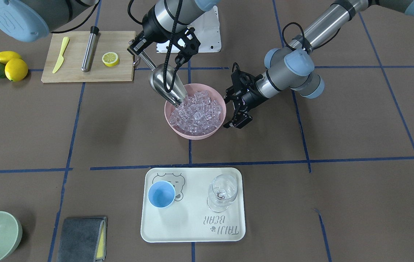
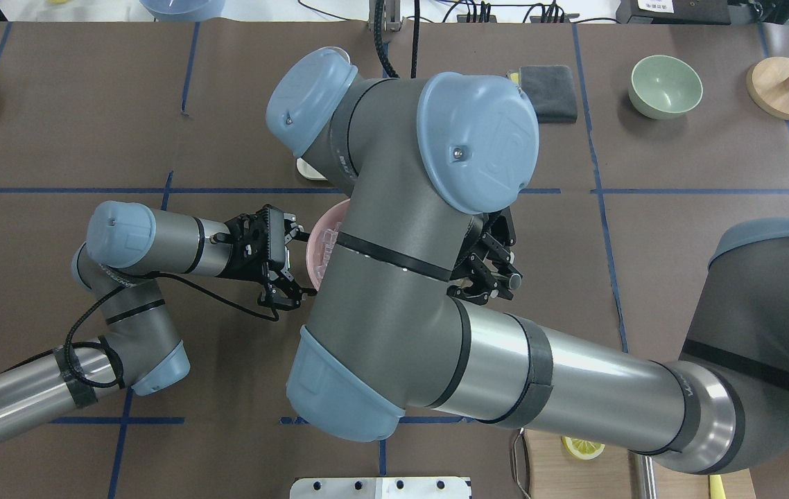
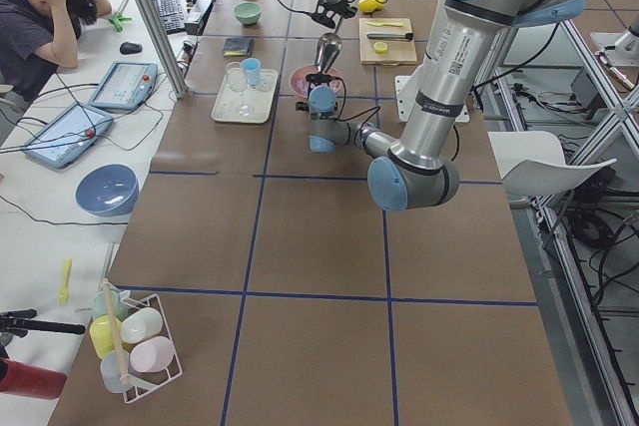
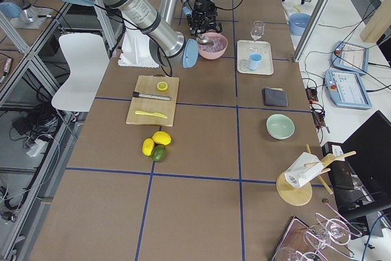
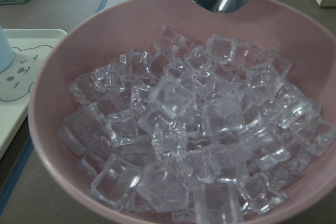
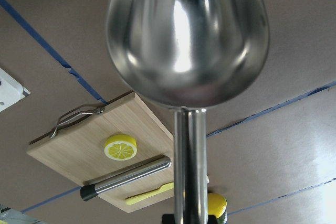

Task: Put ice in cup with scoop
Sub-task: 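Lower the scoop into the ice cubes with the right gripper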

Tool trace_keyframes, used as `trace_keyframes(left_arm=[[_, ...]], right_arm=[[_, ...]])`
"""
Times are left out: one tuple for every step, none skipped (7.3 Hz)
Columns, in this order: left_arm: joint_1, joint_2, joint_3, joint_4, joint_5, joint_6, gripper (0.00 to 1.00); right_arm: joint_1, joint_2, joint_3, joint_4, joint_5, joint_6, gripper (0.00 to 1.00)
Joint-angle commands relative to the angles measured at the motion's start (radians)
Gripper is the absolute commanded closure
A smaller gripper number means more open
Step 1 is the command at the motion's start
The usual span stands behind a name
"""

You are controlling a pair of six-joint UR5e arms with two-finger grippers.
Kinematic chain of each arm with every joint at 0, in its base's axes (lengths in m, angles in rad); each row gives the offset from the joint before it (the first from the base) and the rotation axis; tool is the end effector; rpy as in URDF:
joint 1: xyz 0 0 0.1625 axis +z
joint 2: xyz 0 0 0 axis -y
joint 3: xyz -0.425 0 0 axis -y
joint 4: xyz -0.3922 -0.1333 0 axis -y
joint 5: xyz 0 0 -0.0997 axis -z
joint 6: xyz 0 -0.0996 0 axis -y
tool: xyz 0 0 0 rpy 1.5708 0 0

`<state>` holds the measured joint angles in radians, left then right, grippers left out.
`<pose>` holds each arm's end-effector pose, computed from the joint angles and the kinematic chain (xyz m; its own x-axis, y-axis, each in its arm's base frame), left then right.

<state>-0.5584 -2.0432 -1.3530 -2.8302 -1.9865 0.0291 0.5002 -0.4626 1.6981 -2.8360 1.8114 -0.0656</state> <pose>0.5186 -0.4337 0.3478 0.1413 0.9899 0.0061 -0.0523 0.0013 0.9986 -0.4794 -0.3869 0.0815 0.4135 -0.8784 0.2396 0.9062 0.4227 -0.0140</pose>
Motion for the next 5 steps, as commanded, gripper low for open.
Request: trace_keyframes(left_arm=[[0.0,0.0,0.0,0.0,0.0,0.0,0.0],[0.0,0.0,0.0,0.0,0.0,0.0,0.0],[0.0,0.0,0.0,0.0,0.0,0.0,0.0],[0.0,0.0,0.0,0.0,0.0,0.0,0.0],[0.0,0.0,0.0,0.0,0.0,0.0,0.0]], right_arm=[[-0.011,0.001,-0.02,0.012,-0.009,0.006,1.0],[-0.012,0.001,-0.062,0.048,-0.009,0.013,1.0],[-0.011,-0.001,-0.095,0.088,-0.02,0.015,1.0],[-0.011,-0.004,-0.1,0.107,-0.023,0.017,1.0],[-0.011,-0.007,-0.103,0.13,-0.024,0.018,1.0]])
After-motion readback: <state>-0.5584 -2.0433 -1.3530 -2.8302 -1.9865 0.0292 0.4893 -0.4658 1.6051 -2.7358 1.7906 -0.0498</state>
